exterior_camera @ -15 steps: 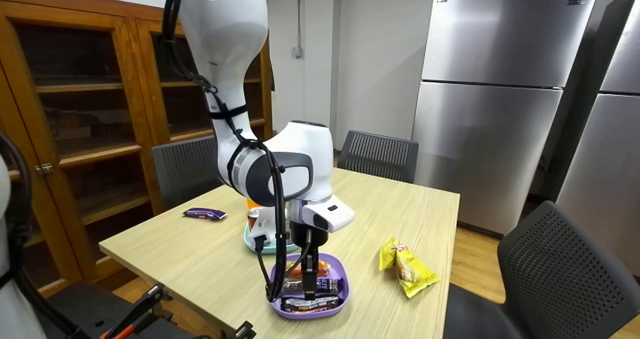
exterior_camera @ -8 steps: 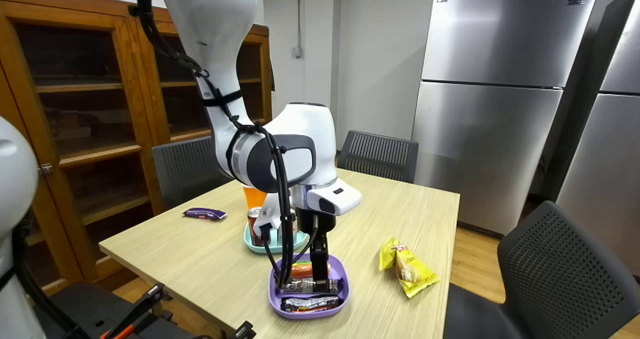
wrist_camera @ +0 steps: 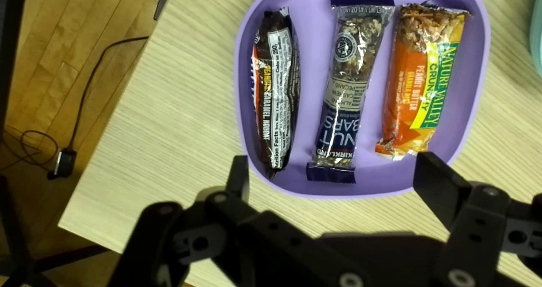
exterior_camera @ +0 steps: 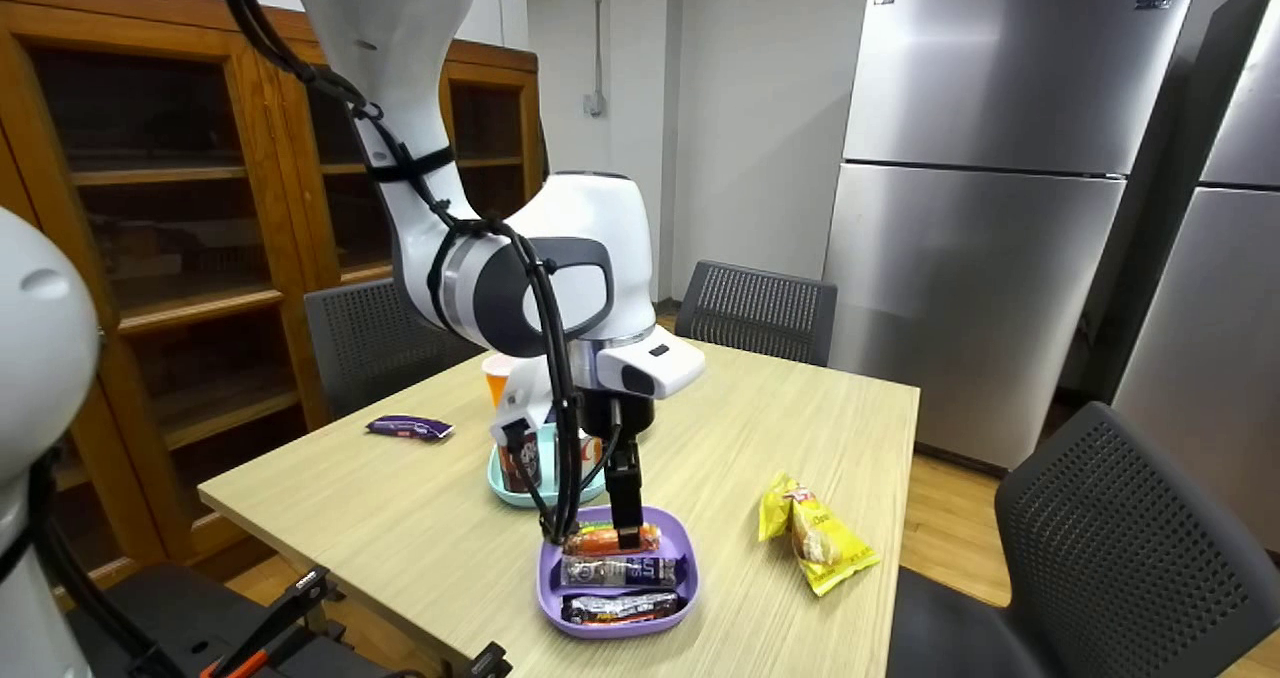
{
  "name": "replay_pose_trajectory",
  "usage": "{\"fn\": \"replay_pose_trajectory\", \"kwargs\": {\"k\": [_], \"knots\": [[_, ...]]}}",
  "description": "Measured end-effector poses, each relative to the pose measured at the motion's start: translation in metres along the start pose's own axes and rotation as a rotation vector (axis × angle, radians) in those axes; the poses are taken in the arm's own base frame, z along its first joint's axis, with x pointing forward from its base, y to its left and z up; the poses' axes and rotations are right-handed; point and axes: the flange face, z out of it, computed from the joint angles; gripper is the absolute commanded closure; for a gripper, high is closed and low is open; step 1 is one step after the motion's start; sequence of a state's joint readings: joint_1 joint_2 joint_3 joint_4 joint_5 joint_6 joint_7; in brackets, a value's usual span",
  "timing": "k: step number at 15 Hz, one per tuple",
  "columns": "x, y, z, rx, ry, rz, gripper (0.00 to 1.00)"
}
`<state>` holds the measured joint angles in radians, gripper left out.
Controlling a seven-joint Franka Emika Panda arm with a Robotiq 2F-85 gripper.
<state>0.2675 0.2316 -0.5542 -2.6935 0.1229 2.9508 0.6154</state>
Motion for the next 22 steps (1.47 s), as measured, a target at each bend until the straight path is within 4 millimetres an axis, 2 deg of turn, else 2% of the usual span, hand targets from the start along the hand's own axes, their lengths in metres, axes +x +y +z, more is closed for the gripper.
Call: {"fn": "replay_pose_trajectory", "kwargs": {"k": [16, 19, 22], "knots": [[-0.002, 0.001, -0.002, 0.002, 0.001, -0.009, 0.00], [-0.003, -0.006, -0.005, 0.005, 0.018, -0.083, 0.00], [-0.007, -0.021, -0.015, 0.017, 0.043, -0.225, 0.00]]}}
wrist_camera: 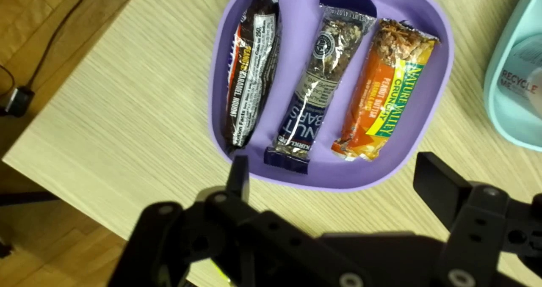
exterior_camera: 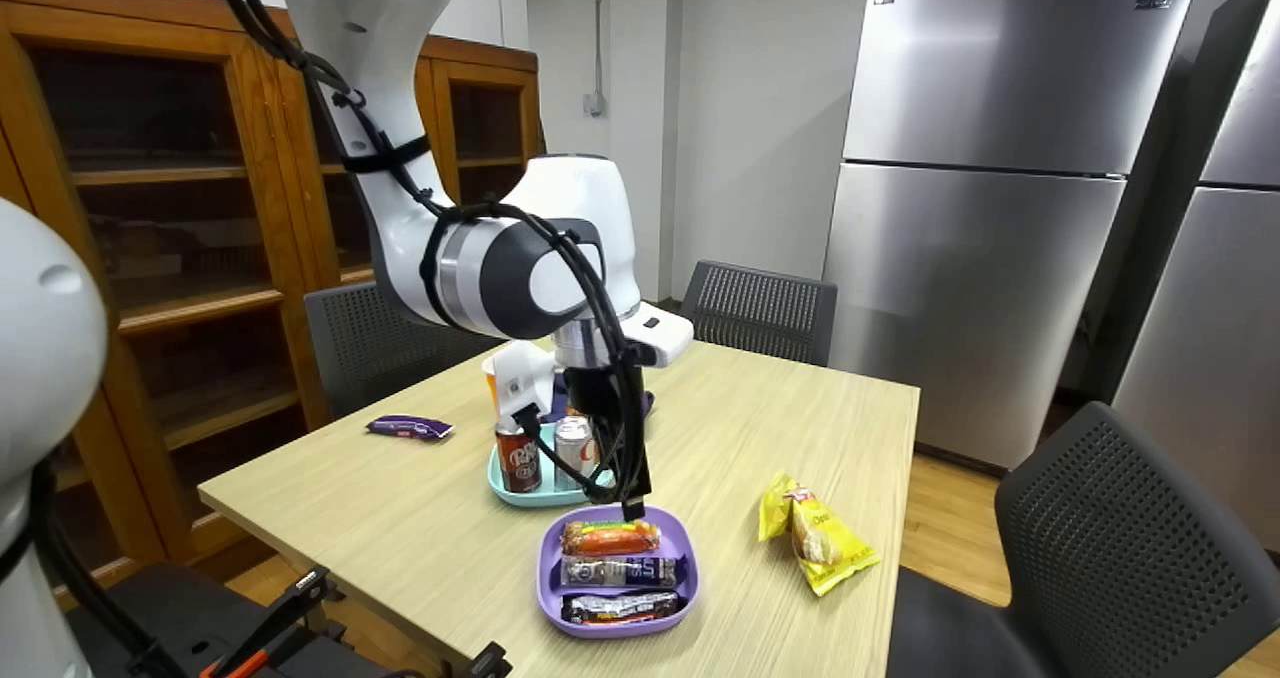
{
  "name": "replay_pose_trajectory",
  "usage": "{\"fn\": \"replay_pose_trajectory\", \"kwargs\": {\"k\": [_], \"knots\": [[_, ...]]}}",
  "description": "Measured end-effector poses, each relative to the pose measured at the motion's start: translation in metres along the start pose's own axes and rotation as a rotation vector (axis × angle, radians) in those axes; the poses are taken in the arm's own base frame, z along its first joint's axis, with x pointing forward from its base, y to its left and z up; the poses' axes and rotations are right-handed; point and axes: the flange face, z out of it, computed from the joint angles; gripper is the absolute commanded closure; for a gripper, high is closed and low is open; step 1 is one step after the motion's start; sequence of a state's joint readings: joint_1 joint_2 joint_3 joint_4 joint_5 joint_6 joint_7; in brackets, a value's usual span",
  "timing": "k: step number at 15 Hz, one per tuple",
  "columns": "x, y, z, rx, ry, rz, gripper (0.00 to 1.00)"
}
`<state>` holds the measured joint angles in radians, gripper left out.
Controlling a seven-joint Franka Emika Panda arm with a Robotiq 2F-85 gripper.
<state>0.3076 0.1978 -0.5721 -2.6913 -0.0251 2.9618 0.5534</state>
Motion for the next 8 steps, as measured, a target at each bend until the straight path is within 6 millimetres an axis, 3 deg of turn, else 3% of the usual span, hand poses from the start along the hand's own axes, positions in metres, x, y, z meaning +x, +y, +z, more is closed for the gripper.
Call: {"fn": "replay_pose_trajectory", "kwargs": {"k": [8], "knots": [[-0.021, -0.062, -0.046, 0.104, 0.072, -0.336, 0.00]]}}
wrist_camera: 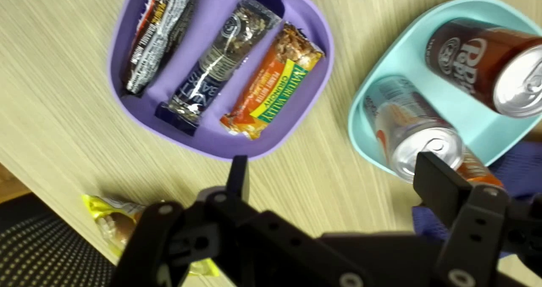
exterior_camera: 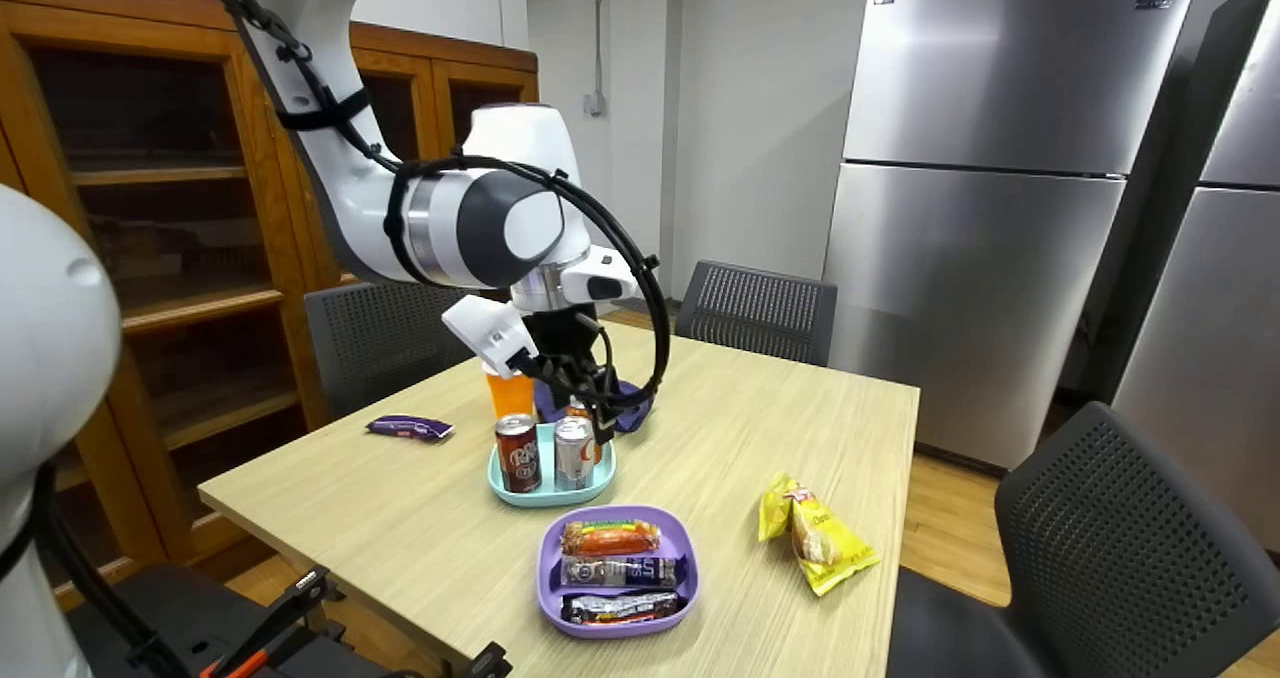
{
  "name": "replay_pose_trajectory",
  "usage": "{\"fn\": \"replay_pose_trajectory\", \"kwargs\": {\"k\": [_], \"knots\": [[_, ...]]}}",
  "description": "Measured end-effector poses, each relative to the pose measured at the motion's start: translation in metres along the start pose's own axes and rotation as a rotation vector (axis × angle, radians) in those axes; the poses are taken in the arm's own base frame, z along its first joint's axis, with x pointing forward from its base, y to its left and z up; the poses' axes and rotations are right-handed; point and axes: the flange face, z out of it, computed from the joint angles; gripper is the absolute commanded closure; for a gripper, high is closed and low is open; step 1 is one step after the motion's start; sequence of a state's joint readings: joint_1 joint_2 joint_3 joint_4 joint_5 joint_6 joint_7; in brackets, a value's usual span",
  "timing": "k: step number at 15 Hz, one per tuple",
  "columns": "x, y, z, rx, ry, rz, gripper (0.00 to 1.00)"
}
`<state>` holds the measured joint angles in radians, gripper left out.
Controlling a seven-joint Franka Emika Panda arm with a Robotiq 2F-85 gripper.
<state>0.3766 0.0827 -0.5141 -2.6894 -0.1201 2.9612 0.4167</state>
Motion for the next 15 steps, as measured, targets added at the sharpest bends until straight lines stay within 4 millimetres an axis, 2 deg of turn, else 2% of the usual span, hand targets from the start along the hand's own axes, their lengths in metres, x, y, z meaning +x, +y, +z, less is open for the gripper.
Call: {"fn": "replay_pose_trajectory", "kwargs": {"k": [6, 11, 15], "knots": [[-0.018, -0.064, -0.024, 0.079, 0.025, -0.126, 0.00], [-0.047, -0.116, -0.032, 0.134, 0.006, -0.155, 0.00], [-0.073, -0.151, -0.035, 0.160, -0.014, -0.149, 0.00]]}}
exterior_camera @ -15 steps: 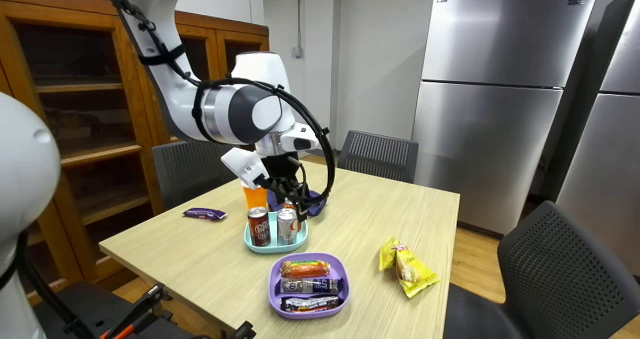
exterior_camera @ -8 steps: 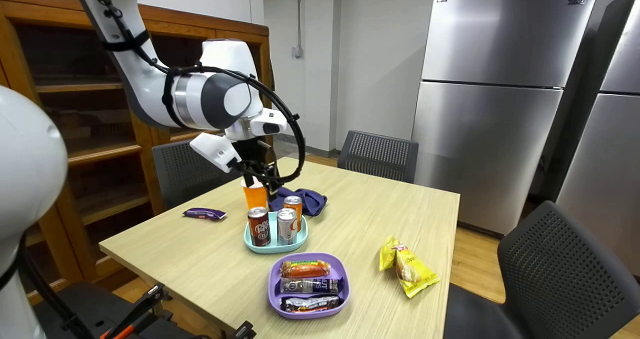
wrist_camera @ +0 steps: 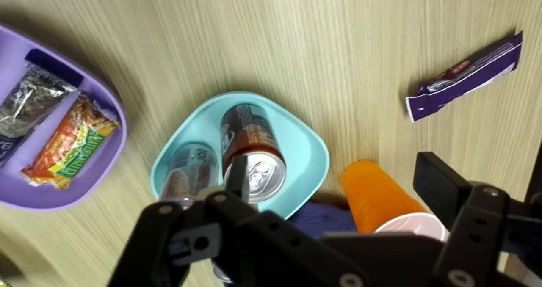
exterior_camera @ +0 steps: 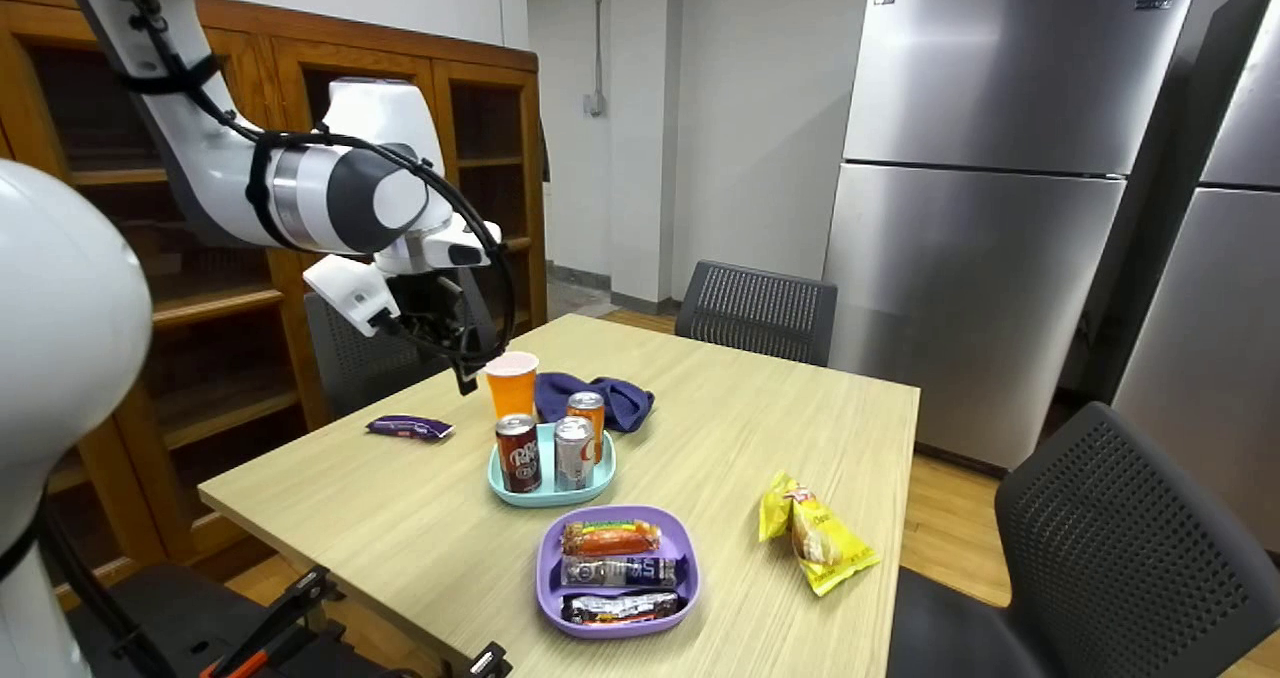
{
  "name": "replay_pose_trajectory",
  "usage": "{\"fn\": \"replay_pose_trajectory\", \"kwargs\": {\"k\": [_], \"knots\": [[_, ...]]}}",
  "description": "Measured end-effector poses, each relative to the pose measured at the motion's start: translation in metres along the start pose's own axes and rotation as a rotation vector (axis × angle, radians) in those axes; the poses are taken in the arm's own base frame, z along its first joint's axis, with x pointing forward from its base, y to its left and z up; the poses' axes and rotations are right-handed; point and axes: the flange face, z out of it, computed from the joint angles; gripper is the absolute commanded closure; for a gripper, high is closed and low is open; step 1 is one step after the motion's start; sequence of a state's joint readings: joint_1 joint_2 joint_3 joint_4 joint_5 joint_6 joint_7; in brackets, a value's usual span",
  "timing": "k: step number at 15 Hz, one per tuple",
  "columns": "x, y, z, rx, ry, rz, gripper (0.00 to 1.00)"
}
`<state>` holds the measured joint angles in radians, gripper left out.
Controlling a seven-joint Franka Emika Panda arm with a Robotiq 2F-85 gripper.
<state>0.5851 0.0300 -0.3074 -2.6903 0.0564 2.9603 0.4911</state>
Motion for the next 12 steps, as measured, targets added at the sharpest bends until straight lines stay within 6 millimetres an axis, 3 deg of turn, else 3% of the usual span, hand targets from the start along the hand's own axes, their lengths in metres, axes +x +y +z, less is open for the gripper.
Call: {"fn": "replay_pose_trajectory", "kwargs": {"k": [6, 12], "knots": [[-0.025, -0.044, 0.014, 0.004, -0.017, 0.046, 0.00], [-0.030, -0.073, 0.036, -0.011, -0.017, 0.114, 0.00]]}}
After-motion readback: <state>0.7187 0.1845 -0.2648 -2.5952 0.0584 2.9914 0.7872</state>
